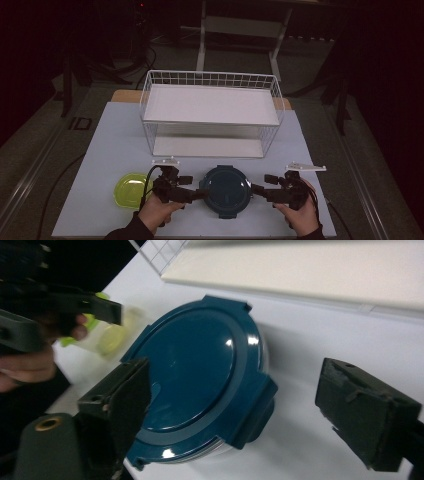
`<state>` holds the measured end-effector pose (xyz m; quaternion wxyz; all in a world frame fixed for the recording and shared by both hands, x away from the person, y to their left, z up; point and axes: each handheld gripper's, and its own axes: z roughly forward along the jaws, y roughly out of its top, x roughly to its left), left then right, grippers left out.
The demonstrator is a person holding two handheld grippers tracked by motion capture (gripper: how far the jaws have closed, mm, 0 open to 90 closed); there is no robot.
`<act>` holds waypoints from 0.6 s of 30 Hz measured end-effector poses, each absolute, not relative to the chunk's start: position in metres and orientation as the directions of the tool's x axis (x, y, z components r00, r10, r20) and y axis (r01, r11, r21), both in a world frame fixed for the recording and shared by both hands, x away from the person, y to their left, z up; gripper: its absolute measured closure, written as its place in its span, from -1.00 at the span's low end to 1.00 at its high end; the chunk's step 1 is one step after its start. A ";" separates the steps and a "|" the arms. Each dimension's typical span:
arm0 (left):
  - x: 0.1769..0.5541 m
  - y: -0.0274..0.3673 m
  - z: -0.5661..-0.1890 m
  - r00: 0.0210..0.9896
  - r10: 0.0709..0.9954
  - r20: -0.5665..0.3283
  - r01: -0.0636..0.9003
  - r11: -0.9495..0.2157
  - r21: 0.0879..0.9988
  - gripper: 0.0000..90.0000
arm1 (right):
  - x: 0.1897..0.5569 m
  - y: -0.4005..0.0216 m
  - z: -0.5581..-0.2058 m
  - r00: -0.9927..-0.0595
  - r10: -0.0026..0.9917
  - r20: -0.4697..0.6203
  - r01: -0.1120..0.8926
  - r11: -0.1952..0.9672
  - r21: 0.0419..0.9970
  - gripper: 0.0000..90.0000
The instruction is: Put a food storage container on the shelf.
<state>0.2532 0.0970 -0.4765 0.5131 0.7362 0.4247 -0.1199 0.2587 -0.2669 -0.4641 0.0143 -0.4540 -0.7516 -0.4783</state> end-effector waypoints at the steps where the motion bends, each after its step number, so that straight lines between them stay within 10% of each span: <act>1: 0.255 0.096 -0.479 0.599 0.505 -0.622 0.760 -0.114 0.640 -0.99 | 0.259 -0.267 -0.464 -0.587 0.669 0.456 0.696 0.130 0.706 -0.67; 18: 0.276 0.092 -0.511 0.328 0.569 -0.754 0.924 -0.027 0.382 -0.31 | 0.286 -0.270 -0.505 -0.347 0.634 0.691 0.910 0.050 0.412 -0.34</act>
